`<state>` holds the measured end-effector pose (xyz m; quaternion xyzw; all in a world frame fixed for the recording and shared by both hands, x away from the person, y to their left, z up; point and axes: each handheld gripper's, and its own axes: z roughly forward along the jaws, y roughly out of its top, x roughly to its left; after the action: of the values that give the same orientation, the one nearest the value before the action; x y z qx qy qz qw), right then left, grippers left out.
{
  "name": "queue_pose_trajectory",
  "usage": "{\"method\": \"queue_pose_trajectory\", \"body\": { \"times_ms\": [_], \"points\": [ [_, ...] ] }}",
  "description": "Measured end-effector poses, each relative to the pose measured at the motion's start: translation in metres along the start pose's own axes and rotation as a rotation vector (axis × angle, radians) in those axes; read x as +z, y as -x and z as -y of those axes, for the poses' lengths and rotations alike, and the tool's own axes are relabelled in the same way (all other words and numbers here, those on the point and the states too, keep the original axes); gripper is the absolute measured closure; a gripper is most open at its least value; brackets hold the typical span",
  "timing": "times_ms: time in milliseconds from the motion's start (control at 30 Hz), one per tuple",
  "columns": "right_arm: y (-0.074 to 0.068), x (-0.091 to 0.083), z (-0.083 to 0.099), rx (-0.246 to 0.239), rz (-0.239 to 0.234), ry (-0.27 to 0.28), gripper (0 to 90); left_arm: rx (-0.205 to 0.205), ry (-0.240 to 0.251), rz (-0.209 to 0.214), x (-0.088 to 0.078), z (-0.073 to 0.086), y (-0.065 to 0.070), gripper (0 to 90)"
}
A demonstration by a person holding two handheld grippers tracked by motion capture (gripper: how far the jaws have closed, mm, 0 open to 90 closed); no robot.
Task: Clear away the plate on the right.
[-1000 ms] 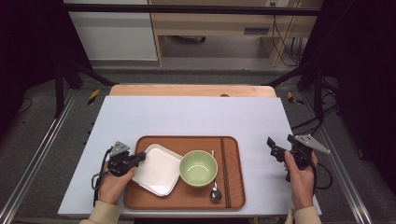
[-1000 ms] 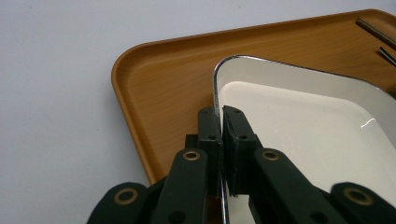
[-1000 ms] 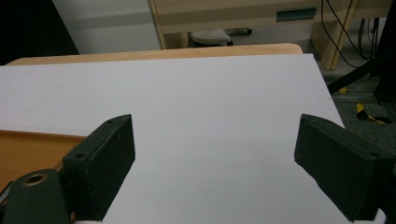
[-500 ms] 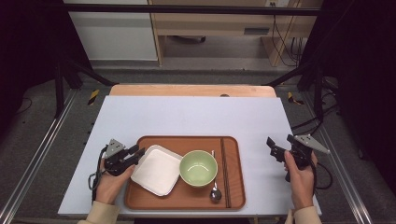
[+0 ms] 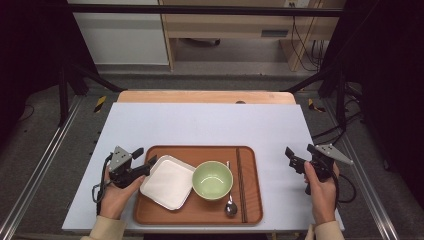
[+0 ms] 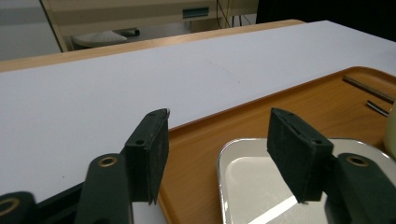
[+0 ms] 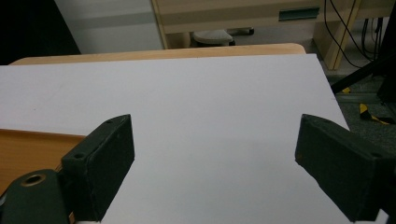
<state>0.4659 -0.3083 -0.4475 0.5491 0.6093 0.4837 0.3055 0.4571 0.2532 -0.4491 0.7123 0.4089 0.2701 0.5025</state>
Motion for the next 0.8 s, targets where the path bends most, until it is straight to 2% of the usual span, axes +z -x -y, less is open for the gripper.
{"method": "queue_pose_trajectory", "body": {
  "times_ms": [133,267,367,433,667,800],
  "points": [
    [-0.001,0.000,0.000,0.001,-0.001,0.000,12.0,0.025,0.025,0.023,-0.002,-0.002,0.001,23.9],
    [-0.001,0.000,0.000,0.000,-0.006,0.000,11.8,0.008,0.043,0.039,-0.003,-0.006,0.002,8.2],
    [-0.002,0.000,-0.001,0.003,-0.012,0.003,11.6,0.010,0.065,0.040,-0.006,-0.009,0.002,2.7],
    [-0.003,0.000,-0.001,0.003,-0.018,0.009,11.0,0.008,0.080,0.053,-0.008,-0.012,0.001,1.5],
    [-0.006,-0.001,-0.003,-0.014,-0.022,0.021,9.1,0.019,0.107,0.054,-0.017,-0.020,0.000,1.5],
    [-0.012,-0.001,-0.004,-0.025,-0.039,0.030,8.9,0.039,0.110,0.065,-0.021,-0.023,-0.001,1.9]
  ]
}}
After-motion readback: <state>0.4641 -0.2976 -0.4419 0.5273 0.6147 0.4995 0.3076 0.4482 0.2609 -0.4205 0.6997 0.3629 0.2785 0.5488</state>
